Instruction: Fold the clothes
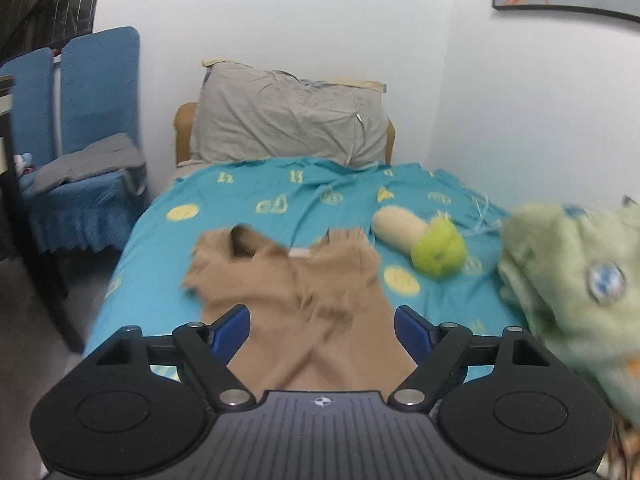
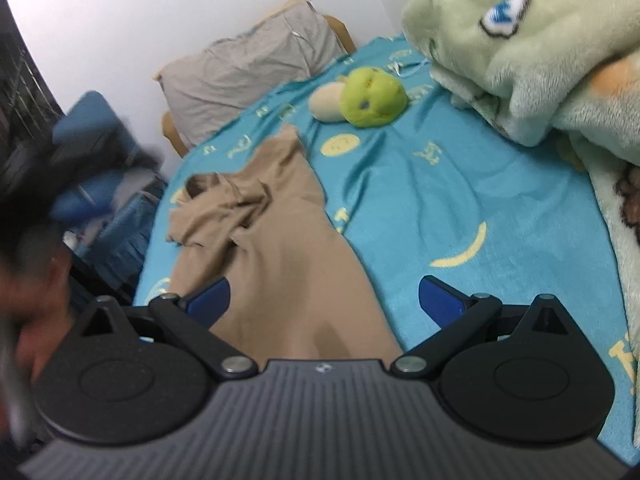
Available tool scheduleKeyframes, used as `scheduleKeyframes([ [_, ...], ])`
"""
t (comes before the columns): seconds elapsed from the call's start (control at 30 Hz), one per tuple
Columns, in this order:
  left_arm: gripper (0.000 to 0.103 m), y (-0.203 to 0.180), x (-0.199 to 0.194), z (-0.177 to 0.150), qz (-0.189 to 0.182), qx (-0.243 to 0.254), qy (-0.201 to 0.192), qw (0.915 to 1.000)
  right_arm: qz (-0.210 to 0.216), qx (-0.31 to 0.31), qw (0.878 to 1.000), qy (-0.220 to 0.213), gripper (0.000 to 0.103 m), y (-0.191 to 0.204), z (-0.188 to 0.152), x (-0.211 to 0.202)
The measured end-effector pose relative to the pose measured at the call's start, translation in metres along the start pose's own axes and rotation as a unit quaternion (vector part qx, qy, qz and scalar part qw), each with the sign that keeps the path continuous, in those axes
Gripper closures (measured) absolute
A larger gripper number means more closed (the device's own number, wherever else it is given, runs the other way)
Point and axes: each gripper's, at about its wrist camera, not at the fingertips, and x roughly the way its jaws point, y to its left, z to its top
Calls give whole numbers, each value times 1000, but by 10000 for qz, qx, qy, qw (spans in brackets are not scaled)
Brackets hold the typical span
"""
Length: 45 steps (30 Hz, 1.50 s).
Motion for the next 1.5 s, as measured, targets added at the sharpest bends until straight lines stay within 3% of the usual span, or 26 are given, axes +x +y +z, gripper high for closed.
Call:
scheduleKeyframes([
  [0.17, 7, 6, -73, -50, 325, 41, -138, 9994, 257, 34, 9996, -138, 1, -4, 2, -21],
  [0.27, 5, 4, -97, -74, 374, 192, -277, 9987, 428, -122, 9988, -219, 2, 1, 0, -35],
  [0.37, 5, 5, -107, -87, 332, 190, -298, 9988, 651, -260, 9973, -211, 6, 7, 1, -46],
  [0.53, 5, 12, -115, -97, 154, 87, -465, 9988, 1112, -360, 9931, -17, 28, 20, 5, -54],
  [0.67, 5, 20, -105, -98, 160, 33, -491, 9987, 1223, -666, 9902, 132, 33, 48, 22, -36],
  [0.87, 5, 42, -85, -93, 145, -275, -550, 9980, 1384, -977, 9852, 277, 33, 103, 70, 53],
  [1.0, 4, 63, -68, -96, 169, -427, -533, 9975, 1134, -1529, 9814, 255, 33, 141, 90, 135],
  [1.17, 4, 91, -37, -104, 153, -713, -231, 9971, 747, -1886, 9788, 276, 33, 162, 101, 229],
  [1.3, 5, 108, -14, -113, 22, -1065, 54, 9943, 673, -1641, 9832, 422, 38, 165, 102, 286],
  [1.37, 5, 111, -7, -118, -6, -1157, 167, 9931, 530, -1738, 9818, 560, 45, 166, 97, 309],
  [1.43, 5, 111, -2, -122, 22, -1131, 238, 9933, 432, -1828, 9793, 753, 74, 168, 93, 325],
  [1.5, 5, 109, 1, -125, 62, -1074, 303, 9937, 497, -1937, 9771, 734, 90, 169, 90, 326],
])
